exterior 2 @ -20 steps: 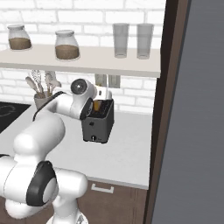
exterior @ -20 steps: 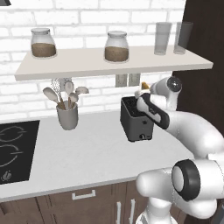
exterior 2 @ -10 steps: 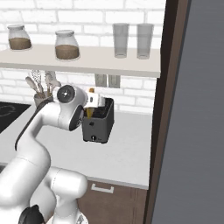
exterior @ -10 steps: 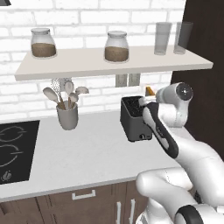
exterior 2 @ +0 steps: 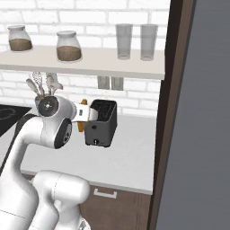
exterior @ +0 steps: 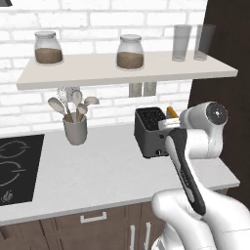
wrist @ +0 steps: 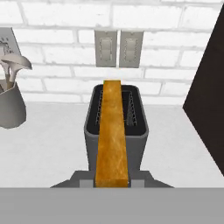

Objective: Start the toaster. Once the lever pops up, take the bread to the plate on the dining counter.

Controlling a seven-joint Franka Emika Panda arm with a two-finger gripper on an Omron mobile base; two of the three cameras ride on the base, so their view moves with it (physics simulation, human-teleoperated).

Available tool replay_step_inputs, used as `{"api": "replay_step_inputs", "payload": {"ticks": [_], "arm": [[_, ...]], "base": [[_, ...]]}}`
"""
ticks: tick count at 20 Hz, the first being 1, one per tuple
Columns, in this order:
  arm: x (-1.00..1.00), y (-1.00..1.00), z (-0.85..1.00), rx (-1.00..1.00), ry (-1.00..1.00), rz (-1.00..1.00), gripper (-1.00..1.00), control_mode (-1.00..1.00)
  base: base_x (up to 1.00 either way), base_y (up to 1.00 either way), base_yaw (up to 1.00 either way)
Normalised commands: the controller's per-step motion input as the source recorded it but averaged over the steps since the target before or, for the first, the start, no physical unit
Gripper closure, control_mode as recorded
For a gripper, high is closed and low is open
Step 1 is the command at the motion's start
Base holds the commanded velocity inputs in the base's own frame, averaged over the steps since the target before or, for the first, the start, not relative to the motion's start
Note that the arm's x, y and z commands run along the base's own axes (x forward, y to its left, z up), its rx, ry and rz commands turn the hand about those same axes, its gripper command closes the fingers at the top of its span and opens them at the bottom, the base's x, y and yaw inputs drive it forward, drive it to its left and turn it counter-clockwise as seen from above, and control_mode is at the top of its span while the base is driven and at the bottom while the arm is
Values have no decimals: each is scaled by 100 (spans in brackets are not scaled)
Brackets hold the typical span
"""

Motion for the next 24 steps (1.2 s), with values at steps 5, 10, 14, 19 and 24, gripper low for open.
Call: {"api": "replay_step_inputs", "payload": {"ticks": [5, 10, 14, 19, 24], "arm": [[-64, 4, 0, 0, 1, 0, 100, -100], [-48, 4, 0, 0, 0, -1, 100, -100], [-20, 0, 0, 0, 0, 0, 100, -100], [-21, 0, 0, 0, 0, 0, 100, 100], [0, 0, 0, 0, 0, 0, 100, 100]], "base": [[0, 0, 0], [0, 0, 0], [0, 0, 0], [-9, 0, 0], [-79, 4, 4]]}}
